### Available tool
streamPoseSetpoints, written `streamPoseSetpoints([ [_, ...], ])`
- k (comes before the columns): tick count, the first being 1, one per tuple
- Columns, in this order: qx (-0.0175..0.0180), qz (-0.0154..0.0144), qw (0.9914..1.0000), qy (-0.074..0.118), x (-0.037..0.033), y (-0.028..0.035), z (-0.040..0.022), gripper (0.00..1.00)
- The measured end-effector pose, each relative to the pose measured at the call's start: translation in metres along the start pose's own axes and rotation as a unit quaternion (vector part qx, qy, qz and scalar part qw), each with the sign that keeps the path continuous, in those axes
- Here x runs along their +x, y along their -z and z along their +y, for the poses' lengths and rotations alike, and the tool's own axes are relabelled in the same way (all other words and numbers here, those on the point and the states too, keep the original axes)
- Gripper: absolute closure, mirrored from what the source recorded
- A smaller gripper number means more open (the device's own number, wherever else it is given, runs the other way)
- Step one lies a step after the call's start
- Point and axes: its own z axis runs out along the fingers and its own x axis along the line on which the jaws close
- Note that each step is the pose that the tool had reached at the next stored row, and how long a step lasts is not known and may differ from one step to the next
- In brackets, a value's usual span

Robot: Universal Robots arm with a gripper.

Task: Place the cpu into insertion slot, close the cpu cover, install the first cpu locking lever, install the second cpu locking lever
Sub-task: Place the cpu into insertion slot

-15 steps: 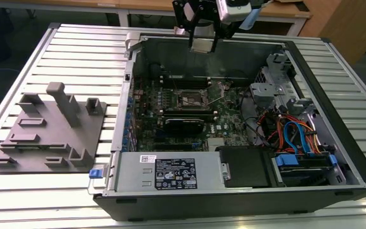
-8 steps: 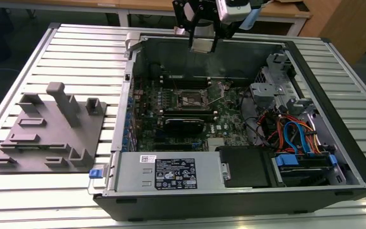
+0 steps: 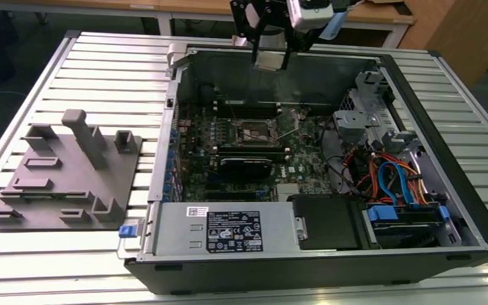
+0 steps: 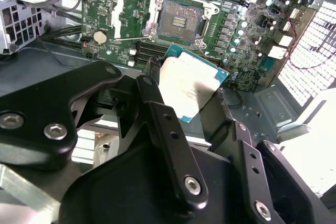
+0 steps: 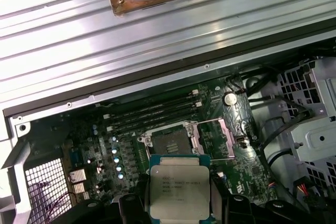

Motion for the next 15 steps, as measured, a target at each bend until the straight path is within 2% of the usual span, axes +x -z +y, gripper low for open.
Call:
streamPoseSetpoints([
  [7, -0.0004, -0.0018, 0.99979, -0.021, 0.0000, -0.0001, 0.0000, 0.46],
  [15, -0.0009, -0.0041, 0.99890, -0.047, 0.0000, -0.0003, 0.0000, 0.46],
])
